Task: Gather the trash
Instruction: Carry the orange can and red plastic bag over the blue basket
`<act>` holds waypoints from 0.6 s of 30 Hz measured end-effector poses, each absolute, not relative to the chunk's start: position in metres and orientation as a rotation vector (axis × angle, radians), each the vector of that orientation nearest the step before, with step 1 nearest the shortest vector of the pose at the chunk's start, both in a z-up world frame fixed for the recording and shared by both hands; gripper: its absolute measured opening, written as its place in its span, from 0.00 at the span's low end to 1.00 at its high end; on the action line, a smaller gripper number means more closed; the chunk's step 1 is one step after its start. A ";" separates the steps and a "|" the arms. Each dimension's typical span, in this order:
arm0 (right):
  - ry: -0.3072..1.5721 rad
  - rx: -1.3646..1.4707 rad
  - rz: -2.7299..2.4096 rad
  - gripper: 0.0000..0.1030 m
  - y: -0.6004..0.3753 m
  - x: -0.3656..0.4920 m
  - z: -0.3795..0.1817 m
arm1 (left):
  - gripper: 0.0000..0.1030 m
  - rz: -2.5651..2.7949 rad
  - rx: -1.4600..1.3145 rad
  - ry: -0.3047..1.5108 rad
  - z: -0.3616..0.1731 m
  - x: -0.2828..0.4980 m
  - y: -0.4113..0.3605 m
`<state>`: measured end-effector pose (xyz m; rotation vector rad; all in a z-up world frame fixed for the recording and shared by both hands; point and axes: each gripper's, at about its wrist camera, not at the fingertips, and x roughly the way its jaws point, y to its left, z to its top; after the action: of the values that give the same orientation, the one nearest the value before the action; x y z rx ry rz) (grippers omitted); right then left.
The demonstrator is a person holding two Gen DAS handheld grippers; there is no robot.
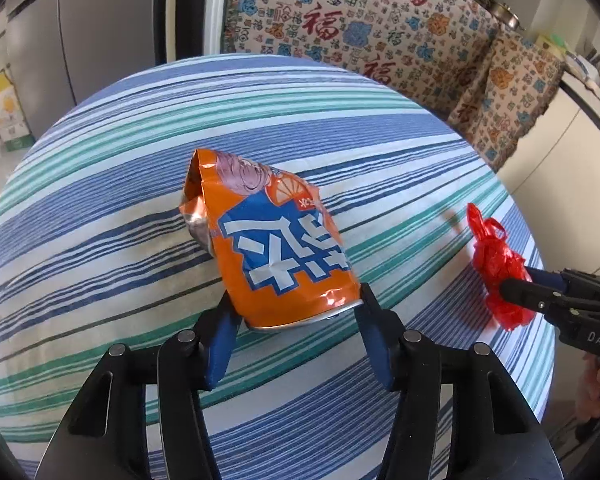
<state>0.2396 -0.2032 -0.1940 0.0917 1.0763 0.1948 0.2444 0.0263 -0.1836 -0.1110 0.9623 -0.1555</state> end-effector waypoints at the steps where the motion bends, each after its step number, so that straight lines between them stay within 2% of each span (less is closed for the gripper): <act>1: 1.064 0.092 0.195 0.37 -0.205 0.235 -0.190 | 0.55 -0.155 -0.115 0.951 -0.184 0.242 0.029; 9: 1.023 0.085 0.197 0.37 -0.220 0.214 -0.174 | 0.55 -0.180 -0.128 0.882 -0.166 0.213 0.020; 18: 0.991 0.113 0.142 0.37 -0.272 0.187 -0.162 | 0.55 -0.294 -0.052 0.851 -0.144 0.194 -0.047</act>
<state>0.1869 -0.2719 -0.1620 0.1131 0.9911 0.1422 0.1945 -0.0475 -0.1436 -0.0521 0.8512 -0.2935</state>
